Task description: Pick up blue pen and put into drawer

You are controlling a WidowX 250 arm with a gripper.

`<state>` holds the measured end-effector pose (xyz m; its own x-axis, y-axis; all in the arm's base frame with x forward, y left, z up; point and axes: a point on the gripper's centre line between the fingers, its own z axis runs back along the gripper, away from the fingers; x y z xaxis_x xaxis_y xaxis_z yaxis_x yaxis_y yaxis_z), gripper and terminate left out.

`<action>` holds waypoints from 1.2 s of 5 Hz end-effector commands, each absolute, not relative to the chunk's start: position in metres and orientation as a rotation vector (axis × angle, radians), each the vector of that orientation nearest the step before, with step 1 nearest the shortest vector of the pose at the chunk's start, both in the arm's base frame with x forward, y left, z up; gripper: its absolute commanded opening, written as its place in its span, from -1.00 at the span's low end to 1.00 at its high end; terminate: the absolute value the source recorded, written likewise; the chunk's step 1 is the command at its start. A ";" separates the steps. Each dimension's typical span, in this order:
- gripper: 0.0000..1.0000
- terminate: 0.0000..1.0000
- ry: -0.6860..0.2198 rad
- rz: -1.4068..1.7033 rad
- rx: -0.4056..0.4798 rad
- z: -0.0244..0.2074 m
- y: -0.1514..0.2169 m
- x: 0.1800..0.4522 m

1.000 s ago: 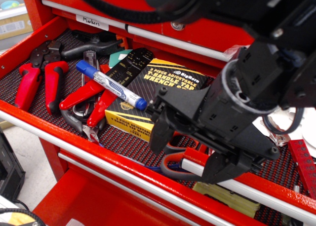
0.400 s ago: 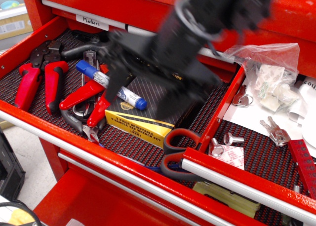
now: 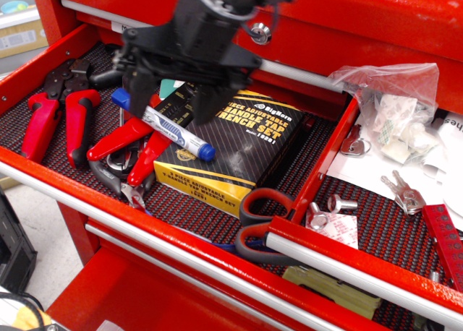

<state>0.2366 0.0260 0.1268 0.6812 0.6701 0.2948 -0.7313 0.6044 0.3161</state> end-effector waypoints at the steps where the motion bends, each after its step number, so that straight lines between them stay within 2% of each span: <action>1: 1.00 -1.00 -0.315 0.820 0.373 0.115 0.048 0.267; 2: 1.00 -1.00 -0.335 0.855 0.342 0.102 0.055 0.280; 4: 1.00 -1.00 -0.344 0.890 0.326 0.080 0.056 0.272; 6: 1.00 -1.00 -0.313 0.899 0.235 0.056 0.060 0.270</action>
